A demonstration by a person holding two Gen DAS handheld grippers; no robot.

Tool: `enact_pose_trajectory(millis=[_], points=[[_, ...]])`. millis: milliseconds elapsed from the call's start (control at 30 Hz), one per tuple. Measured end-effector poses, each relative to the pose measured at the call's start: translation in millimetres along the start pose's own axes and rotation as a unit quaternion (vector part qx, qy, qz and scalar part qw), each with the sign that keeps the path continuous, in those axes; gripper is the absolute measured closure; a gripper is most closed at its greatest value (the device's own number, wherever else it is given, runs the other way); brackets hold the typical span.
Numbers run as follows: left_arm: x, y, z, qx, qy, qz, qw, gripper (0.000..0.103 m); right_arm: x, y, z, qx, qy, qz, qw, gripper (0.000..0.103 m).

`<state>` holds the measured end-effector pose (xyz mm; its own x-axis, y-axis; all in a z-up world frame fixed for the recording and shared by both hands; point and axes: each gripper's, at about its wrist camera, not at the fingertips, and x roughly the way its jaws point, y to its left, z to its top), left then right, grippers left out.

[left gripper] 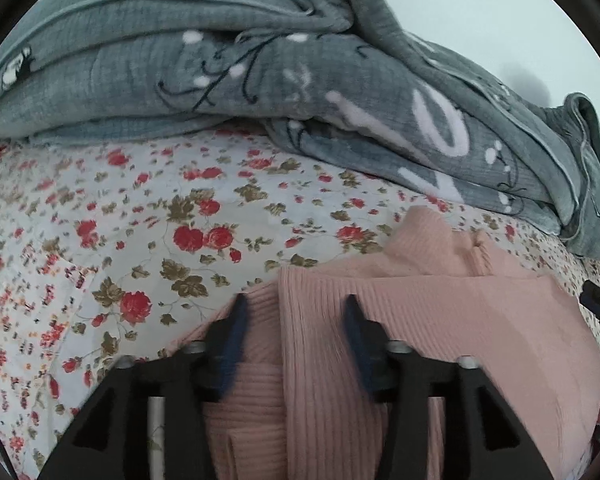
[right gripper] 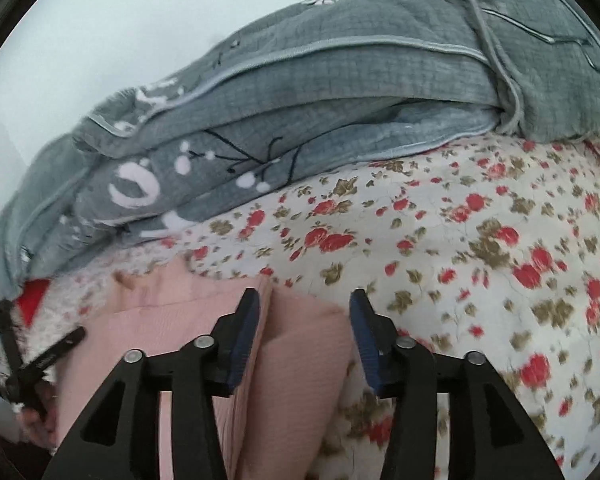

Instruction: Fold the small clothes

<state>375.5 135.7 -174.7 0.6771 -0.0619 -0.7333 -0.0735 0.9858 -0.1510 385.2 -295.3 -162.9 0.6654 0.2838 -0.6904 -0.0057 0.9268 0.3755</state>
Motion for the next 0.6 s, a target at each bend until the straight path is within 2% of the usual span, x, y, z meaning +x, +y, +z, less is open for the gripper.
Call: enact_pose_trajectory(millis=[33, 67, 167, 367, 500, 600], points=[[-4, 0, 0, 0.002, -0.003, 0.003, 1.0, 0.028, -9, -2, -3, 0.0, -0.001, 0.006, 1.0, 0.04], [-13, 1, -1, 0.0, -0.014, -0.003, 0.9999, 0.028, -14, -2, -5, 0.0, 0.001, 0.008, 1.0, 0.039], [-39, 18, -10, -0.04, -0.028, -0.05, 0.9975, 0.027, -32, 0, -16, -0.006, 0.017, 0.028, 0.999, 0.035], [-56, 46, -44, -0.08, 0.02, -0.071, 0.9941, 0.027, -29, 16, -43, -0.023, 0.072, 0.047, 0.996, 0.032], [-49, 58, -59, -0.117, 0.057, -0.124, 0.9837, 0.028, -13, 15, -55, -0.021, 0.085, 0.045, 0.995, 0.032], [-38, 49, -55, -0.113, 0.068, -0.144, 0.9807, 0.028, -9, 15, -54, -0.022, 0.086, 0.048, 0.995, 0.03]])
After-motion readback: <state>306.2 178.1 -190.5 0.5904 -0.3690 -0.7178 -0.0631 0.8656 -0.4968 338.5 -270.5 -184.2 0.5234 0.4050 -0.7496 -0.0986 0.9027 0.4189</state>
